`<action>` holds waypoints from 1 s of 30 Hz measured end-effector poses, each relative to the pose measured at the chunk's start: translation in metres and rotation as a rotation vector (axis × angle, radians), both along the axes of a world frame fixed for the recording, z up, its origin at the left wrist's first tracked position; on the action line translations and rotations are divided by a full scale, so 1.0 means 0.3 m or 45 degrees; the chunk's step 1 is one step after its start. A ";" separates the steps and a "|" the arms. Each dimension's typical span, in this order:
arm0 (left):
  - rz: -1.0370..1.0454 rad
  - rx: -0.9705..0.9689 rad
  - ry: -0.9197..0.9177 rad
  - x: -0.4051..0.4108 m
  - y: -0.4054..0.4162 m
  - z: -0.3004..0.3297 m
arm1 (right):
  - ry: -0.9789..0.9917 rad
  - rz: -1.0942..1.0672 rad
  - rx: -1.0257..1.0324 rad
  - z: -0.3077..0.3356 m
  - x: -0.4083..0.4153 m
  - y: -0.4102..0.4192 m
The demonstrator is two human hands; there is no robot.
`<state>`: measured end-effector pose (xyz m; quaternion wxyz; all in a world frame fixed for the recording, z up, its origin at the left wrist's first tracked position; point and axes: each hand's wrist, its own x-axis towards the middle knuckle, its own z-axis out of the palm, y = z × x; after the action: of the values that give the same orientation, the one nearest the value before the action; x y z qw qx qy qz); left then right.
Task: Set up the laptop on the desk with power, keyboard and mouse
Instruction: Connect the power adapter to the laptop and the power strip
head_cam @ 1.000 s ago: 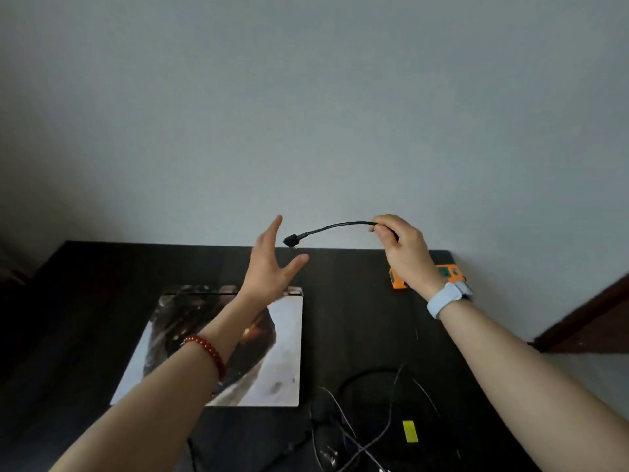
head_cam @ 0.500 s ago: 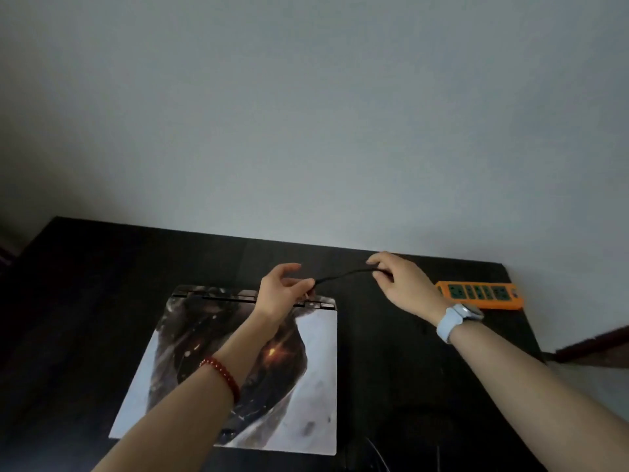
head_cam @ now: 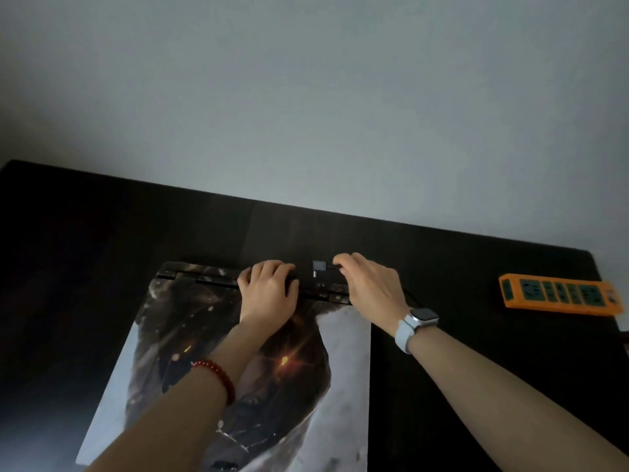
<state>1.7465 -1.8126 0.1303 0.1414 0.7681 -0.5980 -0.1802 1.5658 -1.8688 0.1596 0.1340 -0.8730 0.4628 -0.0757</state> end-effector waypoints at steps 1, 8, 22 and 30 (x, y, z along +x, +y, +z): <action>-0.039 -0.002 -0.087 0.012 0.002 -0.015 | -0.011 -0.019 0.015 -0.017 0.010 -0.012; -0.117 -0.101 -0.264 0.021 0.007 -0.051 | -0.198 -0.196 0.236 -0.120 0.056 -0.029; -0.095 -0.176 -0.277 0.003 -0.003 -0.059 | -0.180 -0.162 0.037 -0.142 0.077 0.003; -0.046 -0.157 -0.265 0.000 -0.002 -0.058 | -0.167 -0.128 0.125 -0.151 0.100 -0.020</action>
<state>1.7464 -1.8133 0.1129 0.1222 0.7615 -0.6332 -0.0651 1.5958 -1.8748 0.1143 0.2025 -0.8343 0.4993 -0.1165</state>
